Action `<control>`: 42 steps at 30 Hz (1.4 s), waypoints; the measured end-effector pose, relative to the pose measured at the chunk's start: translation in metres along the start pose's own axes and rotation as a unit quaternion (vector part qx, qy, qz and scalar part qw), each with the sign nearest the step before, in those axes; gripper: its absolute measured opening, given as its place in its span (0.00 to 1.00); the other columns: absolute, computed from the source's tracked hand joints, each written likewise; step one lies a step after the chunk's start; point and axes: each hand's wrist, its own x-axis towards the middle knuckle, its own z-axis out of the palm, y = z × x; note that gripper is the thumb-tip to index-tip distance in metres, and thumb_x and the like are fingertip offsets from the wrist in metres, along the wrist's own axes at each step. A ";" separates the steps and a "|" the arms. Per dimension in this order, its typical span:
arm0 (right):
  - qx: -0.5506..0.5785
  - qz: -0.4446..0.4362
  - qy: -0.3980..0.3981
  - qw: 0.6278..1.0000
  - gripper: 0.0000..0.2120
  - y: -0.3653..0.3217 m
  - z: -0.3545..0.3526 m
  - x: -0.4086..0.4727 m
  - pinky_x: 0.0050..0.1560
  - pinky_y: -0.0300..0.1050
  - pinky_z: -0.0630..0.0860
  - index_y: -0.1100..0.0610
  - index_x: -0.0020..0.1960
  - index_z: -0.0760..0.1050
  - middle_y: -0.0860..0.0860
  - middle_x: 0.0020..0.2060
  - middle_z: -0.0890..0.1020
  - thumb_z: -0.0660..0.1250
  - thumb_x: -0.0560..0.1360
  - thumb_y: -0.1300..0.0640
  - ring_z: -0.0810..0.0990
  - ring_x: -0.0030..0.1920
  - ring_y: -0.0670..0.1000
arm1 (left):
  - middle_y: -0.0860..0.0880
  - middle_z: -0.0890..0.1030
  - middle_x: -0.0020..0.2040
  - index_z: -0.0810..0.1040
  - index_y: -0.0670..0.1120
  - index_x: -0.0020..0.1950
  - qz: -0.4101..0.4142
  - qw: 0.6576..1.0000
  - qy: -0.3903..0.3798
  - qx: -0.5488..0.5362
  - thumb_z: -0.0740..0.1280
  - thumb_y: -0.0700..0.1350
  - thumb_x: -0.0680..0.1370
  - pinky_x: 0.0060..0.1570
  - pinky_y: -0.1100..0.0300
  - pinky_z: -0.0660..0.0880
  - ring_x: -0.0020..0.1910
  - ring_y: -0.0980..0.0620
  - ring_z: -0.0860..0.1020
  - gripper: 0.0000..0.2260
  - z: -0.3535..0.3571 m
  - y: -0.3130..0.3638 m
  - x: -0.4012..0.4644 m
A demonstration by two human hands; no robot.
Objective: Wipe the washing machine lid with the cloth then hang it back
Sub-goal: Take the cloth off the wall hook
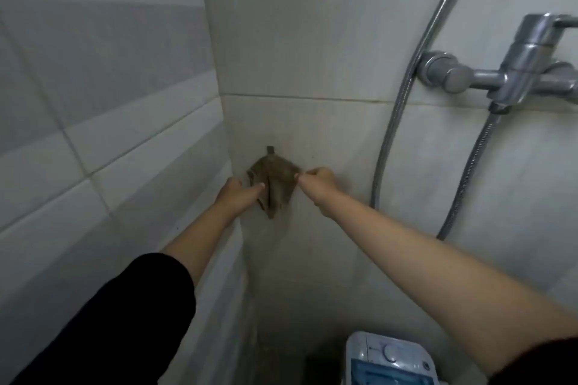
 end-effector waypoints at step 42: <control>-0.198 -0.259 -0.018 0.945 0.06 -0.016 -0.099 -0.038 0.40 0.38 0.67 0.57 0.38 0.77 0.47 0.29 0.76 0.69 0.71 0.56 0.75 0.38 0.50 | 0.37 0.79 0.53 0.68 0.34 0.67 -0.216 0.873 -0.239 -0.366 0.47 0.60 0.79 0.68 0.48 0.61 0.56 0.41 0.76 0.32 0.083 0.081 -0.091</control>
